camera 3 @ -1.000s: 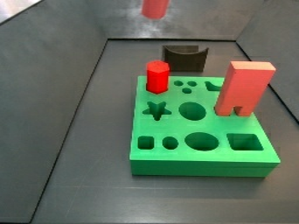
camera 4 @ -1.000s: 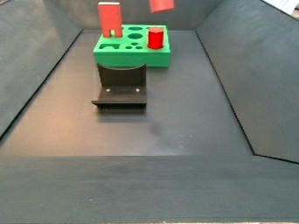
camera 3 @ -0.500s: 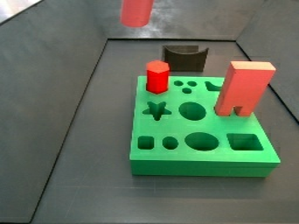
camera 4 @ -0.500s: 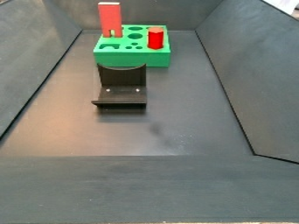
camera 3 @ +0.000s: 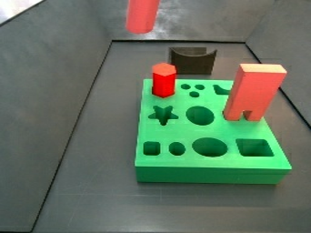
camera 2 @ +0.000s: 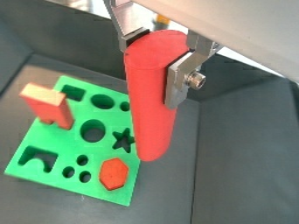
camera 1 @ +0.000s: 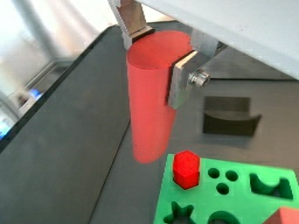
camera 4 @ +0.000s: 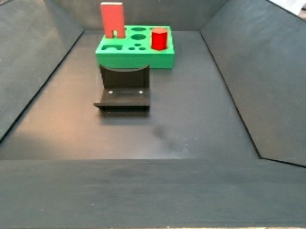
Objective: Pick up the oval object. Move up. Place the oval object on the fixture. Regrasp the oval object. Move to above the board. Insert the oval object.
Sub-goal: Move to above the board, then insert the oval object.
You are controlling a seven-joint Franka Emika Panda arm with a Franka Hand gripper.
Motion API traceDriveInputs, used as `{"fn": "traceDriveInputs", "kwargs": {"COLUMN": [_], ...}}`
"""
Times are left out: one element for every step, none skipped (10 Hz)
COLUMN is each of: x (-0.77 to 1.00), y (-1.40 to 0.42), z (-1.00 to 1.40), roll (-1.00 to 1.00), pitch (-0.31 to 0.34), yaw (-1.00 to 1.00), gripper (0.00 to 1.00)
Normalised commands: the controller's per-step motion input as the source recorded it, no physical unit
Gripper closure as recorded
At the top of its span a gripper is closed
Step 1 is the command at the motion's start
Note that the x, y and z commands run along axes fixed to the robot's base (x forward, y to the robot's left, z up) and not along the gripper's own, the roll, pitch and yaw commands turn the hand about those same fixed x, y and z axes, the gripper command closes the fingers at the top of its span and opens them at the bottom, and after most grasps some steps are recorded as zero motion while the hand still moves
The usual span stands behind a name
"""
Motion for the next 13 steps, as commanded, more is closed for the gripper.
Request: {"fn": "traceDriveInputs", "kwargs": {"x": [-0.07,-0.07,-0.06,-0.06,-0.05,-0.05,-0.04,0.0,0.0,0.0,-0.03,0.0,0.0], "y": [0.01,0.01,0.01,0.01,0.01,0.01,0.01,-0.03,-0.07,-0.25,-0.28,-0.27,-0.17], "z": [0.0,0.0,0.0,0.0,-0.01,0.0,0.0,0.0,0.0,-0.09,-0.14,-0.11,-0.11], "roll": [-0.13,-0.12,-0.09,-0.08,-0.04,-0.02,0.0,0.0,0.0,0.01,-0.05,-0.08,-0.13], "pitch": [-0.278,-0.295,-0.344,-0.366,-0.344,-0.293,-0.172,0.0,0.0,-0.089,-0.259,-0.267,-0.269], "yaw": [1.0,1.0,1.0,1.0,0.83,0.67,0.3,0.0,0.01,0.0,-0.29,-0.63,-0.71], "gripper": [1.0,1.0,1.0,1.0,1.0,1.0,1.0,1.0,1.0,1.0,1.0,1.0,1.0]}}
